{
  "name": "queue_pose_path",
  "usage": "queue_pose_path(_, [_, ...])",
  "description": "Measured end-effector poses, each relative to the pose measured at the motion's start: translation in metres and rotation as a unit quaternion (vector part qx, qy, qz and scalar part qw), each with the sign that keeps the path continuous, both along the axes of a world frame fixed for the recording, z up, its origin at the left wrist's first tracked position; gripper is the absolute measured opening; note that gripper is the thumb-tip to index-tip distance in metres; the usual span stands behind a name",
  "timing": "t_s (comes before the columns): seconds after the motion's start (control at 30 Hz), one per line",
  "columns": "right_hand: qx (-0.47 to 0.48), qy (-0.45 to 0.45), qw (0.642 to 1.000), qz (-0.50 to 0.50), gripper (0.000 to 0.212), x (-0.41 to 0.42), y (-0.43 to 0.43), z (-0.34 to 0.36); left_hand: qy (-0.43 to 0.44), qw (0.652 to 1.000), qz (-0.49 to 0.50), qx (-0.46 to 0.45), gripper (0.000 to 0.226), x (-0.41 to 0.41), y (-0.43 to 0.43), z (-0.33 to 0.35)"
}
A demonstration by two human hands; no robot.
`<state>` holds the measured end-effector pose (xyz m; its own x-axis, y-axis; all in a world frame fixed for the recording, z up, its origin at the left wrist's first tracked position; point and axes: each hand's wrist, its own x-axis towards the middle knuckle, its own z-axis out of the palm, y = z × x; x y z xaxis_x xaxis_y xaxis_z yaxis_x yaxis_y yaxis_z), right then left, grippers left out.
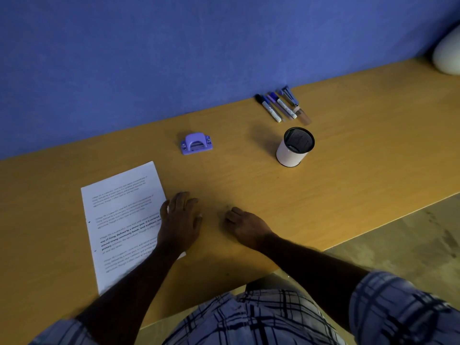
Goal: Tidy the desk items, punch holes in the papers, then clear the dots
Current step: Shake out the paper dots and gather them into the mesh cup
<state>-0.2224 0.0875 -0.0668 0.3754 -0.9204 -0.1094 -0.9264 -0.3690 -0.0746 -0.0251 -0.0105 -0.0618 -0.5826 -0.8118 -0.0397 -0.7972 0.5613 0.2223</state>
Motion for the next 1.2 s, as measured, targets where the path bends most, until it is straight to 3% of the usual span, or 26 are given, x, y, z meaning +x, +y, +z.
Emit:
queue_pose_path(0.2, [0.042, -0.018, 0.998, -0.05, 0.03, -0.015, -0.013, -0.001, 0.012, 1.0, -0.014, -0.017, 0.036, -0.001, 0.005, 0.006])
queue_pose_path(0.27, [0.023, -0.105, 0.985, -0.137, 0.027, -0.025, -0.018, 0.005, 0.009, 1.0, -0.01, -0.01, 0.038, -0.003, 0.005, 0.007])
queue_pose_path(0.33, [0.019, -0.238, 0.933, -0.269, 0.018, -0.034, -0.02, 0.011, 0.002, 1.0, -0.007, -0.002, 0.039, -0.004, 0.004, 0.006])
queue_pose_path(0.37, [0.038, -0.325, 0.879, -0.347, 0.015, -0.039, -0.021, 0.014, 0.001, 1.0, -0.005, 0.002, 0.039, -0.005, 0.004, 0.005])
queue_pose_path(0.4, [0.076, -0.429, 0.794, -0.424, 0.013, -0.044, -0.021, 0.016, 0.0, 1.0, -0.005, 0.006, 0.04, -0.006, 0.004, 0.005])
queue_pose_path(0.47, [0.159, -0.642, 0.562, -0.496, 0.012, -0.05, -0.018, 0.022, 0.007, 1.0, -0.01, 0.006, 0.04, -0.008, 0.006, 0.003])
queue_pose_path(0.5, [0.183, -0.714, 0.463, -0.493, 0.012, -0.052, -0.015, 0.026, 0.012, 1.0, -0.015, 0.004, 0.039, -0.01, 0.006, 0.003])
queue_pose_path(0.53, [0.196, -0.762, 0.387, -0.481, 0.012, -0.054, -0.013, 0.03, 0.015, 1.0, -0.021, 0.0, 0.039, -0.012, 0.007, 0.003])
queue_pose_path(0.6, [0.209, -0.827, 0.283, -0.44, 0.012, -0.059, -0.01, 0.037, 0.016, 0.999, -0.031, -0.009, 0.037, -0.018, 0.007, 0.003])
queue_pose_path(0.7, [0.208, -0.868, 0.213, -0.397, 0.014, -0.069, -0.011, 0.05, 0.02, 0.999, -0.042, -0.009, 0.037, -0.028, 0.006, 0.006])
queue_pose_path(0.9, [0.112, -0.9, 0.172, -0.384, 0.018, -0.122, -0.025, 0.087, 0.013, 0.998, -0.054, -0.005, 0.039, -0.047, -0.002, 0.014])
queue_pose_path(0.97, [0.055, -0.899, 0.189, -0.39, 0.019, -0.149, -0.031, 0.099, 0.013, 0.998, -0.055, -0.002, 0.039, -0.054, -0.005, 0.015])
queue_pose_path(1.03, [0.002, -0.871, 0.261, -0.416, 0.018, -0.171, -0.037, 0.109, 0.013, 0.998, -0.062, -0.004, 0.039, -0.058, -0.007, 0.015])
queue_pose_path(1.1, [-0.038, -0.813, 0.362, -0.455, 0.017, -0.188, -0.044, 0.114, 0.014, 0.997, -0.07, -0.014, 0.038, -0.061, -0.008, 0.014])
queue_pose_path(1.13, [-0.054, -0.767, 0.425, -0.477, 0.016, -0.195, -0.048, 0.114, 0.015, 0.997, -0.074, -0.022, 0.037, -0.062, -0.008, 0.013])
queue_pose_path(1.2, [-0.08, -0.621, 0.586, -0.514, 0.013, -0.206, -0.055, 0.114, 0.015, 0.996, -0.081, -0.034, 0.038, -0.062, -0.006, 0.012])
